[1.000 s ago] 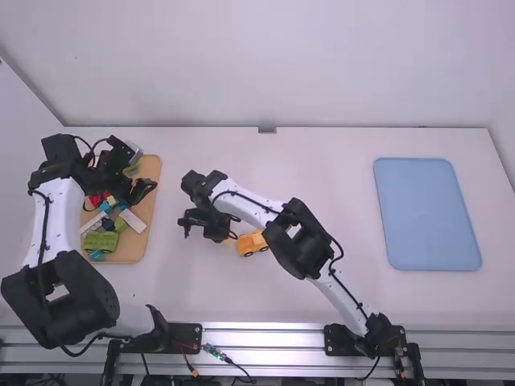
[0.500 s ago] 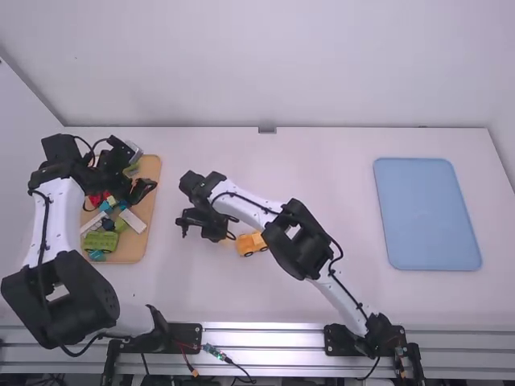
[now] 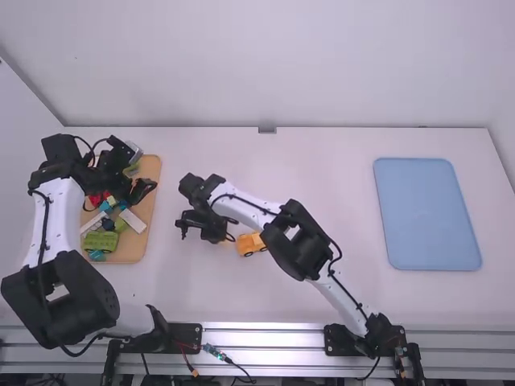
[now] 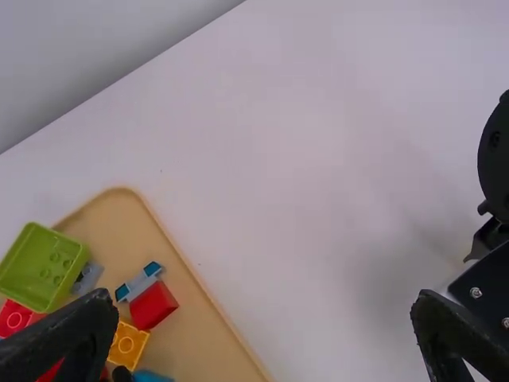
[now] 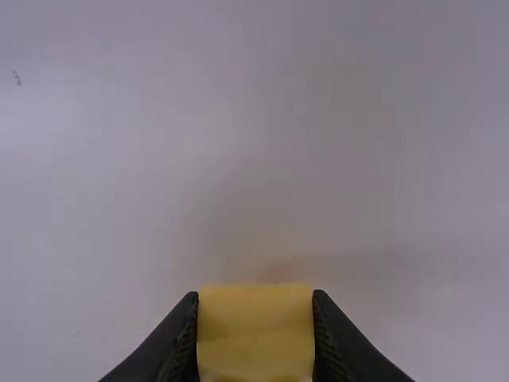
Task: Assemble lego blocks to make yellow taxi
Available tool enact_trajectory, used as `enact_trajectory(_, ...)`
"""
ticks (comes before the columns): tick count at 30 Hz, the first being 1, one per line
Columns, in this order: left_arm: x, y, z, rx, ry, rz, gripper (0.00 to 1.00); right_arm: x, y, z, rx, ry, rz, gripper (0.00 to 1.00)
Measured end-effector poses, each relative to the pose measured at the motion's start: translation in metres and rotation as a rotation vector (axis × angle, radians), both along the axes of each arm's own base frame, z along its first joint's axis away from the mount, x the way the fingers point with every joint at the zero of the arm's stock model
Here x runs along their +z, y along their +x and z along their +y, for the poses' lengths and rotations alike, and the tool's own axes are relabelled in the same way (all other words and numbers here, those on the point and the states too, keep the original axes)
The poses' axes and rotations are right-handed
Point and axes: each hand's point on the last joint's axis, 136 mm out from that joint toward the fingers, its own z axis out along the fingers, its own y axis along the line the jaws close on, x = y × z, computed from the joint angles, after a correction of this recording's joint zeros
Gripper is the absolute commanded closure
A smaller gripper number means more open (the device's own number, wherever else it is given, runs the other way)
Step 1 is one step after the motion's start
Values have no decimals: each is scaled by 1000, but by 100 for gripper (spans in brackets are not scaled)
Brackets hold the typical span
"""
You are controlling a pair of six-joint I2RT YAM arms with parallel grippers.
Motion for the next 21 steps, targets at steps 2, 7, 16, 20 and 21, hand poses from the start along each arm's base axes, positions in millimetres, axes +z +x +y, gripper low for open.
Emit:
enact_trajectory(2, 0, 0, 0, 0, 0, 0, 1, -3, -1, -1, 0, -3, 1, 56)
enact_trajectory(7, 0, 0, 0, 0, 0, 0, 1, -4, -1, -2, 0, -5, 3, 37)
enact_trajectory(16, 0, 0, 0, 0, 0, 0, 1, -1, -6, -8, 27, -30, 21, 1)
enact_trajectory(20, 0, 0, 0, 0, 0, 0, 1, 15, -11, -7, 81, -16, 66, 1)
enact_trajectory(21, 0, 0, 0, 0, 0, 0, 1, 18, -12, -7, 91, -7, 76, 1)
